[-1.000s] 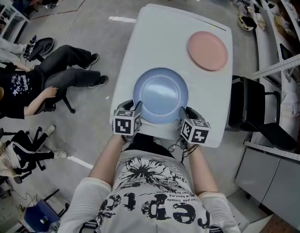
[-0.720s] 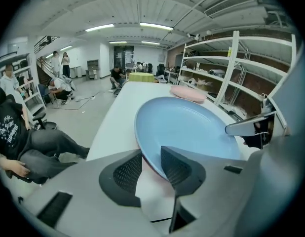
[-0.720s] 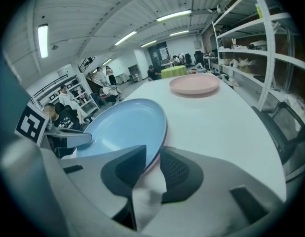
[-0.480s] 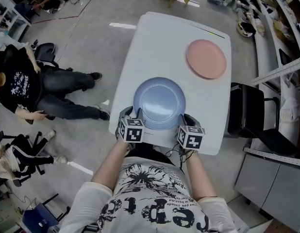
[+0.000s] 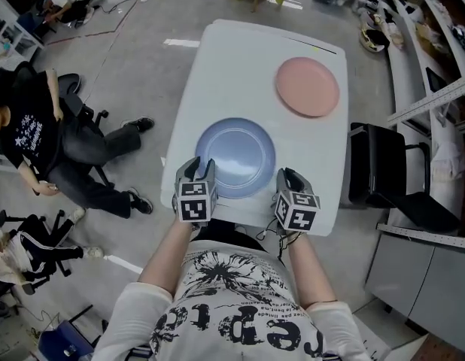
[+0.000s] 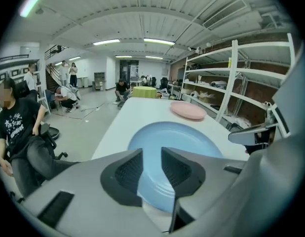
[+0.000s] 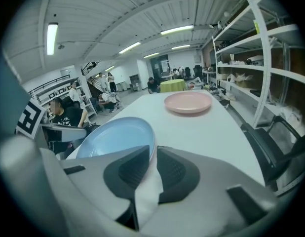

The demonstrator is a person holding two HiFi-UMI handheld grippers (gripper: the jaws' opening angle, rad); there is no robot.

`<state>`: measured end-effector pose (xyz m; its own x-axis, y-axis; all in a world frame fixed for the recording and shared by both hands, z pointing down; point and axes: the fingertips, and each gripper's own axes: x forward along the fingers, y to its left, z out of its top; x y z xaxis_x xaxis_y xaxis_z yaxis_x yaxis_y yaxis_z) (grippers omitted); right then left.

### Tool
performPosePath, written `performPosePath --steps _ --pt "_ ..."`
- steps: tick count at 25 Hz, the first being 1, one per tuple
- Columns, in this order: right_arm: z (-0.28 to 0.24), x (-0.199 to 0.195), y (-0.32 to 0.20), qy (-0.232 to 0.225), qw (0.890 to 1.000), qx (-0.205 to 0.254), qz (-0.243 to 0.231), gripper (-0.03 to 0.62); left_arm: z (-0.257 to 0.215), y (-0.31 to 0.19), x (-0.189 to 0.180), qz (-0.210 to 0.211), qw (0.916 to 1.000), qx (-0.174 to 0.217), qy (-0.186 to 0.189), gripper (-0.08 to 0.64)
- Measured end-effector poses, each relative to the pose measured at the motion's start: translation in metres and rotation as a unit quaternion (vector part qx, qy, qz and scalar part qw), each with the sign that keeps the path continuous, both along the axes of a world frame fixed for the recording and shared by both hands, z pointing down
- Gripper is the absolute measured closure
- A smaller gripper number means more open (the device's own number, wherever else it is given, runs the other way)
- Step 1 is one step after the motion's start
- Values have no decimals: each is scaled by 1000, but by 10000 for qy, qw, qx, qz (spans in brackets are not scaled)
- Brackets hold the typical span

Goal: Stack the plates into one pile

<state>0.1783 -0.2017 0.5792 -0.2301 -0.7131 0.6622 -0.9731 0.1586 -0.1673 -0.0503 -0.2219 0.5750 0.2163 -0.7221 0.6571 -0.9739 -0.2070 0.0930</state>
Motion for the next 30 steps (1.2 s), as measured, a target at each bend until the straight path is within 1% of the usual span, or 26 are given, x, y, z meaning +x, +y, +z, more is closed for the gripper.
performPosePath --steps 1,2,4,7,12,14,16,19,23,27,30 --pt "-5 5 0 34 10000 91 -3 561 -6 0 7 9 9999 -8 132 476" --pt "-11 10 0 65 9998 186 -20 584 -12 -2 16 24 9996 5 279 543" --pt "-20 19 0 81 9993 352 -93 584 -24 -3 36 171 9984 87 540 552" --pt "-33 36 -3 103 9982 552 -200 586 -46 -5 73 618 9946 358 754 552" --pt "-54 76 -18 176 9970 749 -84 586 -72 -18 133 1316 9833 575 1121 552" --pt "-59 90 -29 194 9968 769 -29 586 -78 -31 151 1539 9792 622 1167 552" --pt "-63 104 -45 218 9967 778 25 586 -82 -50 166 1662 9776 659 1112 552" --pt "-69 127 -75 235 9963 806 171 586 -84 -87 185 1689 9777 644 1074 552" --pt "-75 156 -121 226 9957 831 333 586 -81 -140 206 1548 9801 406 1177 552" --pt "-65 186 -169 341 9963 664 427 586 -73 -194 226 1495 9799 185 1305 552" --pt "-51 206 -204 413 9968 521 453 584 -57 -233 237 1448 9827 88 1155 552"
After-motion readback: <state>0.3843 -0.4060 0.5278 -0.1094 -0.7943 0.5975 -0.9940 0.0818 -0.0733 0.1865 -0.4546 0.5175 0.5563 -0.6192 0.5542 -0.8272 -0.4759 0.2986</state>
